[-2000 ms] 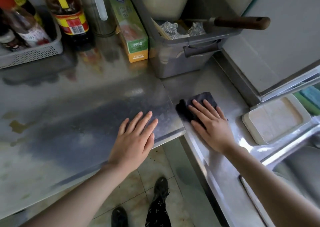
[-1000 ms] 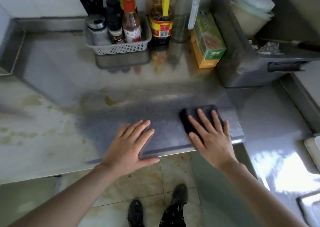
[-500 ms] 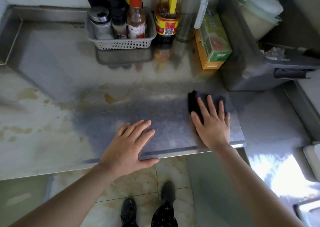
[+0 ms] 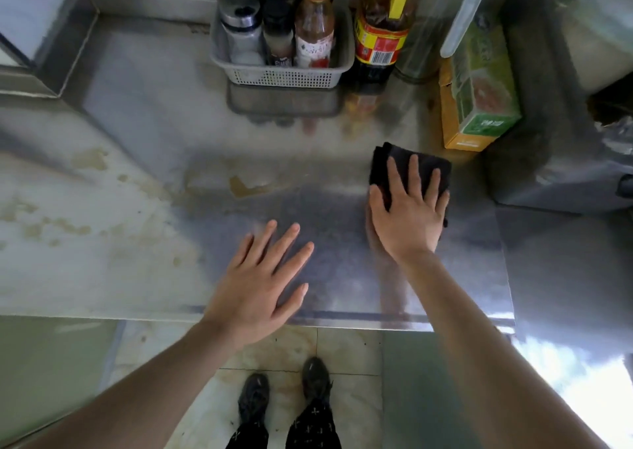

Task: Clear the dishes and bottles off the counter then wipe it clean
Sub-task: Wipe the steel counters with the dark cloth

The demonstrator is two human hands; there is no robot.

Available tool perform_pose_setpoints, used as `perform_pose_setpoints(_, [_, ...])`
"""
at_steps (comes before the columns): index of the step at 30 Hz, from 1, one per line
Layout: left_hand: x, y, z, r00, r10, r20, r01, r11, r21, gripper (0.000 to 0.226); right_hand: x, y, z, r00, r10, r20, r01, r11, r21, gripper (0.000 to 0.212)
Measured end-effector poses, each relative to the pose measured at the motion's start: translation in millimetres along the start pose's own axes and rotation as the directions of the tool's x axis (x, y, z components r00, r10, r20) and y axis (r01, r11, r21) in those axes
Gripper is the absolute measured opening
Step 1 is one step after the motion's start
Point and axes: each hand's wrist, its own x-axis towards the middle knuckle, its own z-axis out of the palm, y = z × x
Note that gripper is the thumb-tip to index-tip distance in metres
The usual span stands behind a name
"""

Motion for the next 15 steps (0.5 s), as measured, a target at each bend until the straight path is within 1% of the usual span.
perform_pose_setpoints(1, [0,0,0,1.000,0.004,-0.001,-0.004,1.000,0.008,0.054,-6,-10,3,0.999,-0.043,0.001,0.043,0.999,-0.001,0.056])
perform_pose_setpoints(2, [0,0,0,1.000,0.010,-0.007,-0.010,1.000,0.014,0.054,-14,-17,7,0.989,-0.150,0.006,0.150,0.988,-0.017,0.056])
perform_pose_setpoints(3, [0,1,0,1.000,0.013,-0.015,-0.013,1.000,0.015,0.054,-24,-19,10,0.957,-0.288,0.022,0.289,0.956,-0.046,0.055])
perform_pose_setpoints(4, [0,1,0,1.000,0.015,-0.021,-0.014,1.000,0.014,0.054,-30,-17,12,0.909,-0.415,0.042,0.417,0.905,-0.083,0.055])
perform_pose_setpoints(5, [0,1,-1,1.000,0.015,-0.027,-0.015,1.000,0.014,0.054,-30,-12,10,0.864,-0.500,0.053,0.503,0.857,-0.114,0.054])
perform_pose_setpoints(6, [0,1,-1,0.999,0.017,-0.034,-0.017,1.000,0.015,0.054,-22,-6,7,0.839,-0.540,0.071,0.544,0.829,-0.128,0.053])
perform_pose_setpoints(7, [0,1,-1,0.999,0.020,-0.045,-0.019,1.000,0.020,0.053,-8,0,4,0.841,-0.534,0.085,0.540,0.830,-0.139,0.053])
perform_pose_setpoints(8, [0,1,0,0.998,0.023,-0.057,-0.022,0.999,0.026,0.053,8,4,2,0.865,-0.493,0.095,0.502,0.852,-0.147,0.054])
perform_pose_setpoints(10, [-1,2,1,0.997,0.026,-0.069,-0.024,0.999,0.031,0.052,45,-1,-3,0.941,-0.329,0.082,0.337,0.934,-0.115,0.054])
perform_pose_setpoints(12, [-1,2,1,0.997,0.028,-0.067,-0.025,0.999,0.041,0.052,69,-22,-3,0.982,-0.182,0.045,0.185,0.981,-0.063,0.054])
perform_pose_setpoints(13, [-1,2,1,0.998,0.027,-0.064,-0.024,0.999,0.045,0.053,70,-35,-1,0.985,-0.172,0.035,0.173,0.983,-0.058,0.054])
perform_pose_setpoints(14, [-1,2,1,0.998,0.025,-0.063,-0.022,0.999,0.043,0.053,65,-46,2,0.974,-0.221,0.042,0.223,0.973,-0.057,0.054])
perform_pose_setpoints(15, [-1,2,1,0.998,0.021,-0.064,-0.019,0.999,0.036,0.053,56,-54,6,0.944,-0.326,0.057,0.329,0.943,-0.055,0.054])
